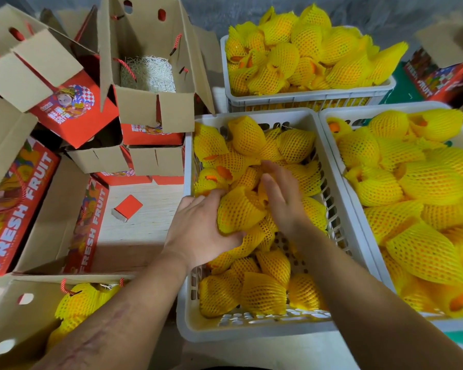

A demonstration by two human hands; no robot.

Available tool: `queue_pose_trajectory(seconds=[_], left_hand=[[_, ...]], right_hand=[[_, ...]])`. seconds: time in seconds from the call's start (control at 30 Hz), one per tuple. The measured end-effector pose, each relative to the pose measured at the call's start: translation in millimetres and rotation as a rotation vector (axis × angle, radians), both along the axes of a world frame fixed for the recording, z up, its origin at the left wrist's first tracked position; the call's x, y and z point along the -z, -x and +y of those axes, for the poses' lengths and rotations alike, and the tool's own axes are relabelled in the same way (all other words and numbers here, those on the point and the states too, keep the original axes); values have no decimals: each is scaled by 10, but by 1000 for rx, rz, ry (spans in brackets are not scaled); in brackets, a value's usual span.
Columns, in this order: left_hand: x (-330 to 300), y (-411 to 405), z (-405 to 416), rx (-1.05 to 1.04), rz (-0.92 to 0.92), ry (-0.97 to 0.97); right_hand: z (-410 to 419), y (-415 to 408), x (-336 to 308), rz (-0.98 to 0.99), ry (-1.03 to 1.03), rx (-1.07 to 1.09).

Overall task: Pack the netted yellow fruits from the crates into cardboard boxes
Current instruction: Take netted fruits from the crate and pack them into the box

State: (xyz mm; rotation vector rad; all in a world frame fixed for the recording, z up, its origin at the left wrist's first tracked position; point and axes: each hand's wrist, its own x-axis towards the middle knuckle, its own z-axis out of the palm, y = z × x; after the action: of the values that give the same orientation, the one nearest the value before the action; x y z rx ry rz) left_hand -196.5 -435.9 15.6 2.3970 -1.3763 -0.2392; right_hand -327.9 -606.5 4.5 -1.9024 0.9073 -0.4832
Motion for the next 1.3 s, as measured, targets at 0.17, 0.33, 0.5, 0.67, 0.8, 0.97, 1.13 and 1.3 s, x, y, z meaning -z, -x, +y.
queue_pose_trajectory(seconds=[0.17,0.33,0.5,0.67,0.8,0.97,1.13,1.3], left_hand=[[-2,20,-11,35,-87,27],[-8,20,-5,23,-133,78],[13,12,-13,25,-106,76],[19,15,13,64,-1,208],[-66,5,89,51,291,275],[-264,103,573,-14,959,524],[-392,-67,1543,-125,1119,634],[-382,-553,2643,-279,1146,614]], right_hand=[[-618,32,196,980,616,-135],[-639,-57,298,1108,773,-124],[-595,-18,190,1071,839,-139],[-296,156,-240,749,734,111],[351,121,-603,216,-12,312],[1272,21,-802,-198,-556,424],[2066,-304,-930,-353,-426,256],[2924,-749,-796,-385,-928,110]])
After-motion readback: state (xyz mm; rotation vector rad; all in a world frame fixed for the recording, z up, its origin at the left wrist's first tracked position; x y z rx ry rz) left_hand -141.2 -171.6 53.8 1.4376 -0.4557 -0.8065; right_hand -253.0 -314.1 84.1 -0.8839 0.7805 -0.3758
